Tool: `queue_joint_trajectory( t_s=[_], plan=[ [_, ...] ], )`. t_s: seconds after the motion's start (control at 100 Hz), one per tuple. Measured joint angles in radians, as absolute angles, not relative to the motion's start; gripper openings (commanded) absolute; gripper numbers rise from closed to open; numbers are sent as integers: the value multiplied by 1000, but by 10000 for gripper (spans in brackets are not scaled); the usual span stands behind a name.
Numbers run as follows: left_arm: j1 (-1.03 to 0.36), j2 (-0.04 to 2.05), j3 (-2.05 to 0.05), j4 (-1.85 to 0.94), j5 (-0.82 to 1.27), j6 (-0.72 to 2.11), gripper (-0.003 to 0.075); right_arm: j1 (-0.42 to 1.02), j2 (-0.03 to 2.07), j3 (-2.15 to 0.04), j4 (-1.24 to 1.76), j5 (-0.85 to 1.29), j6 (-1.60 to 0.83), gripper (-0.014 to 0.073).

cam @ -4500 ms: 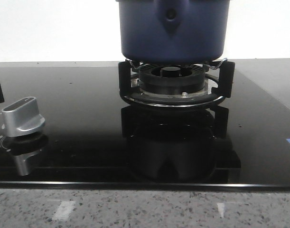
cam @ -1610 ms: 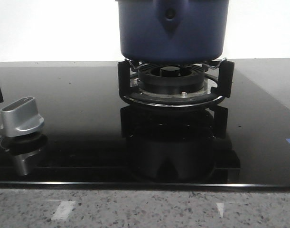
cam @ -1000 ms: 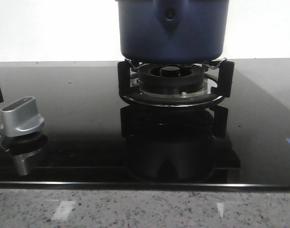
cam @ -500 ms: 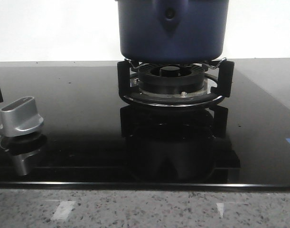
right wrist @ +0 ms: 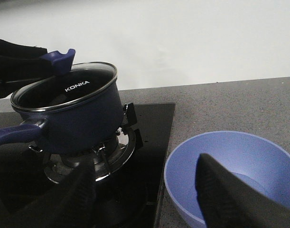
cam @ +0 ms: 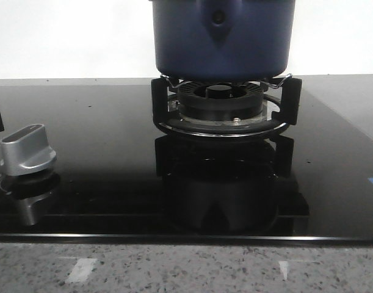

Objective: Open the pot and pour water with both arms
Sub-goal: 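Grasp the blue lid knob with the left gripper and lift the lid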

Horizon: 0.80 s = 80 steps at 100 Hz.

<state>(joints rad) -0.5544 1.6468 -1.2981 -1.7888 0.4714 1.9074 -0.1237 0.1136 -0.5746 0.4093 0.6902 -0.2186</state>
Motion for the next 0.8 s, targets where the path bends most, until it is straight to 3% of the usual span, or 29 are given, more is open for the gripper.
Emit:
queue_joint_trajectory(
  t_s=[0.54, 0.64, 0.8],
  plan=[
    [-554, 1756, -1384, -1797, 528, 1907, 519, -124, 114, -575, 408, 703, -219, 414],
    [-554, 1760, -1392, -1794, 533, 1907, 477, -124, 114, -575, 408, 705, -219, 414],
    [-554, 1760, -1394, -1794, 533, 1907, 347, -124, 114, -570, 408, 706, -219, 414]
  ],
)
